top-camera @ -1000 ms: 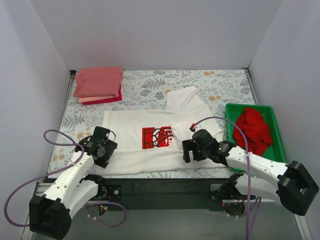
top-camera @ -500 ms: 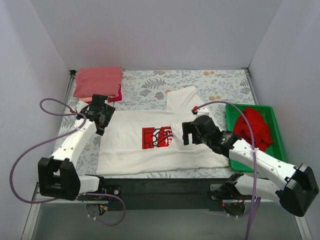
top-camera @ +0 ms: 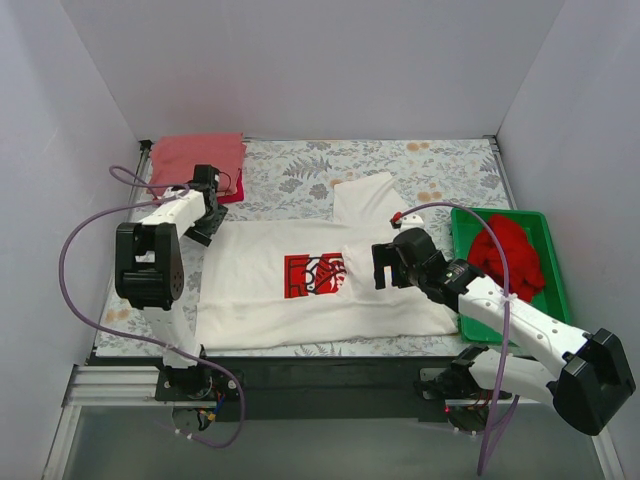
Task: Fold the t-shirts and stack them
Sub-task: Fold the tshirt
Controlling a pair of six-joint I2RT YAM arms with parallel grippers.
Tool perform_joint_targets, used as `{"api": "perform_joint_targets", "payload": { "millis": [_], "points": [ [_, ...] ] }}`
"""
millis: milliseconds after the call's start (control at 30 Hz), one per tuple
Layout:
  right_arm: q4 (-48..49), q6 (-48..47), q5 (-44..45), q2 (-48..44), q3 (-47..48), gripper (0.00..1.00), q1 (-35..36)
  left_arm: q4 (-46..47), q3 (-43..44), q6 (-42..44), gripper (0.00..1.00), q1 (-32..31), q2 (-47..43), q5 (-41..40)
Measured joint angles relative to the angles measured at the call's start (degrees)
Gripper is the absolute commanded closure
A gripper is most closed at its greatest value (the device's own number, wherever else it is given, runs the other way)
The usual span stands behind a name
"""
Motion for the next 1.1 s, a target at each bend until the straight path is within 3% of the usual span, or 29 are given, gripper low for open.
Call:
{"api": "perform_joint_targets", "payload": {
  "millis": [567, 867, 933, 1100],
  "points": [
    [-0.02, -0.39, -0.28, 0.2, -0.15, 0.02, -0.46, -4.79, 11.34, -0.87, 0.48, 0.63, 10.25, -2.49],
    [-0.04, -0.35, -0.61, 0.52, -0.15, 0.02, -0.5, -7.39, 11.82, -1.64, 0.83, 0.68, 12.22, -2.93],
    [-0.04, -0.37, -0.57, 0.59, -0.15, 0.02, -0.55, -7.45, 11.41, -1.73, 0.97, 0.68, 12.09, -2.99],
    [-0.2, -0.35, 0.55, 2.71, 0.2, 0.02, -1.77, -6.93, 10.21, -1.64, 1.0, 0.68, 11.21, -2.99]
  ]
}}
